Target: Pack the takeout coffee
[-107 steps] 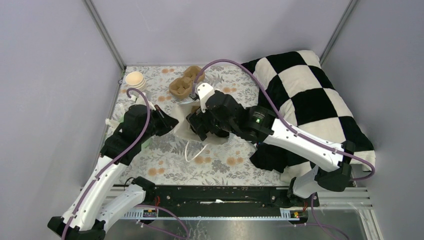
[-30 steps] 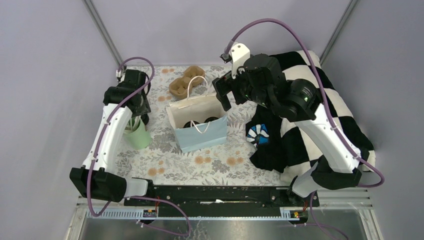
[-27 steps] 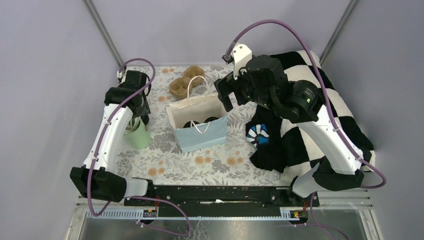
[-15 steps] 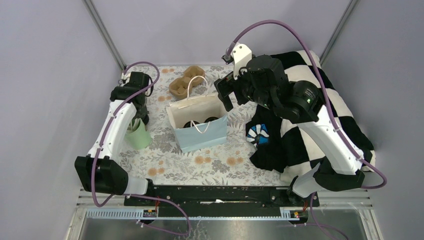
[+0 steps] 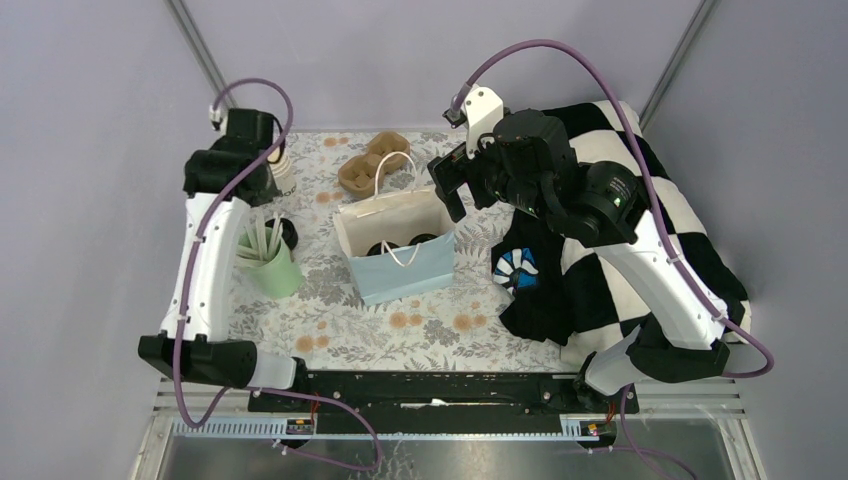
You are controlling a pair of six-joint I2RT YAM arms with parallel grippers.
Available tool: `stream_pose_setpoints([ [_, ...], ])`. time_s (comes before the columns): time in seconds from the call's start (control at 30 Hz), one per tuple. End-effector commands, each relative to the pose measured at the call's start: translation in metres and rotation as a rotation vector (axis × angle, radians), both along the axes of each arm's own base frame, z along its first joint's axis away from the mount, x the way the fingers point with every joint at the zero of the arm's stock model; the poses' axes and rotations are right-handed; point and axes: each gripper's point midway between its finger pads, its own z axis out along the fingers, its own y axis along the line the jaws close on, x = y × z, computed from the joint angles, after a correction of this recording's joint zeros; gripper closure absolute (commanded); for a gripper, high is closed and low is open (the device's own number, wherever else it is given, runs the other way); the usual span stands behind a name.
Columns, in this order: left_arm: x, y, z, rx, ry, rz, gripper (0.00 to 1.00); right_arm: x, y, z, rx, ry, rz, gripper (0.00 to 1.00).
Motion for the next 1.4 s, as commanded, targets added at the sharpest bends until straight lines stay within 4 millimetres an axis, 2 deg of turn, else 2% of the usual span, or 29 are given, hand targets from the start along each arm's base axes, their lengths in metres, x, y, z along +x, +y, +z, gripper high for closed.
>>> stream_pose_setpoints([
  [0.0, -0.011, 0.004, 0.06, -0.018, -0.135, 0.031, 1.0, 0.005, -0.003, 0.021, 0.048, -0.057, -0.017, 0.0],
  [0.2, -0.027, -0.021, 0.134, -0.163, -0.364, -0.077, 1.0, 0.008, -0.005, 0.02, 0.039, -0.065, -0.035, 0.0],
  [0.3, -0.043, -0.043, 0.162, -0.235, -0.497, -0.219, 1.0, 0.01, -0.004, 0.018, 0.038, -0.062, -0.039, 0.0],
  [0.37, -0.054, -0.058, 0.191, -0.264, -0.641, -0.337, 1.0, 0.011, -0.002, 0.017, 0.039, -0.062, -0.041, 0.0],
  [0.5, -0.085, -0.087, 0.235, -0.31, -0.837, -0.553, 1.0, 0.013, 0.002, 0.015, 0.044, -0.061, -0.043, 0.0],
  [0.6, -0.084, -0.098, 0.247, -0.342, -0.863, -0.605, 1.0, 0.015, 0.004, 0.014, 0.05, -0.059, -0.044, 0.0],
  [0.67, -0.078, -0.089, 0.246, -0.321, -0.855, -0.549, 1.0, 0.015, 0.004, 0.013, 0.052, -0.057, -0.048, 0.0],
  [0.73, -0.07, -0.071, 0.234, -0.282, -0.814, -0.445, 1.0, 0.014, 0.004, 0.012, 0.052, -0.053, -0.051, 0.0],
  [0.8, -0.062, -0.057, 0.199, -0.263, -0.698, -0.336, 0.92, 0.014, 0.002, 0.012, 0.054, -0.05, -0.054, 0.0],
  [0.83, -0.058, -0.057, 0.177, -0.269, -0.635, -0.326, 0.88, 0.014, 0.002, 0.012, 0.054, -0.05, -0.056, 0.0],
  [0.9, -0.053, -0.057, 0.129, -0.307, -0.509, -0.268, 0.71, 0.013, 0.001, 0.012, 0.055, -0.051, -0.056, 0.0],
  [0.93, -0.053, -0.058, 0.106, -0.335, -0.436, -0.229, 0.59, 0.013, 0.001, 0.011, 0.052, -0.049, -0.058, 0.0],
  [0.97, -0.052, -0.063, 0.086, -0.37, -0.368, -0.211, 0.44, 0.014, 0.001, 0.01, 0.051, -0.049, -0.058, 0.0],
  [1.0, -0.053, -0.067, 0.061, -0.398, -0.288, -0.196, 0.36, 0.014, 0.001, 0.011, 0.051, -0.05, -0.058, 0.0],
  [1.1, -0.06, -0.068, 0.011, -0.421, -0.153, -0.14, 0.32, 0.014, 0.002, 0.01, 0.051, -0.053, -0.057, 0.0],
  [1.23, -0.074, -0.066, -0.023, -0.38, -0.063, -0.119, 0.18, 0.014, 0.002, 0.008, 0.047, -0.053, -0.053, 0.0],
  [1.37, -0.086, -0.067, -0.043, -0.212, 0.058, -0.137, 0.15, 0.014, 0.003, 0.006, 0.046, -0.05, -0.047, 0.0],
])
